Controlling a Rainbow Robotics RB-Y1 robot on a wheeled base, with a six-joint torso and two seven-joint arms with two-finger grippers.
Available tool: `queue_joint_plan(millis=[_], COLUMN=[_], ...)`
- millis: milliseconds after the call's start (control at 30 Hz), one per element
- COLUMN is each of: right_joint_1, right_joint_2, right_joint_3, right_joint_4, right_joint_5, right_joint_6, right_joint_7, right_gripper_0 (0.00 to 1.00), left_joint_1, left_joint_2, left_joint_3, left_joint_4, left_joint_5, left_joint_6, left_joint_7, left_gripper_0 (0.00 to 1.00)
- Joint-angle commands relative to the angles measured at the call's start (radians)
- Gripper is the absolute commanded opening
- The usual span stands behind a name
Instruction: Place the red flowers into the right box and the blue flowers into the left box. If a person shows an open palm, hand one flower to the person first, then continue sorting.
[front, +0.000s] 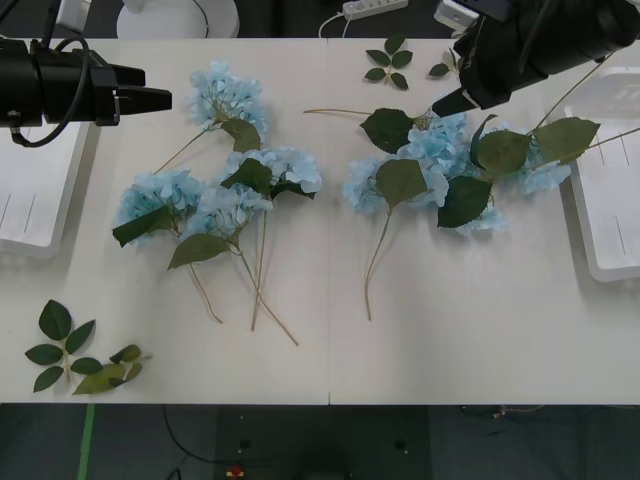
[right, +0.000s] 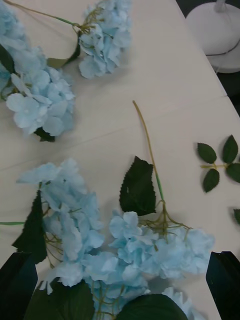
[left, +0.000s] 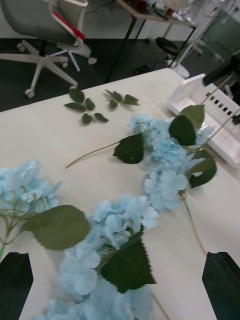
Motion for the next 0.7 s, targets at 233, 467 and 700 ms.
queue_joint_plan(millis=[233,467,700], right_joint_1=[-0.18,-0.191,-0.191], right_joint_2=[0.128,0.197,0.249], right_joint_3=[-0.017,-0.016,-0.016], right_joint_4=[0.199,0.242,0.358], right_joint_5=[0.35,0.666,0.829], right_joint_6=[0.139,0.2,0.214], right_joint_7=[-0.146,-0.157,-0.149], right_gripper_0=[1.0,1.0,1.0], left_joint_1=[-0.249,-0.255,-0.306], left_joint_2=[-0.256,-0.374,-0.48], left_joint_3=[-0.106,-0.144,-0.239], left_joint_4=[0.421,0.533,0.674], left_joint_5=[-0.331,-0.512,-0.614], left_joint_6=[-0.089,-0.224,-0.238], left_joint_7=[0.056,0.062,0.071], left_gripper_0=[1.0,1.0,1.0])
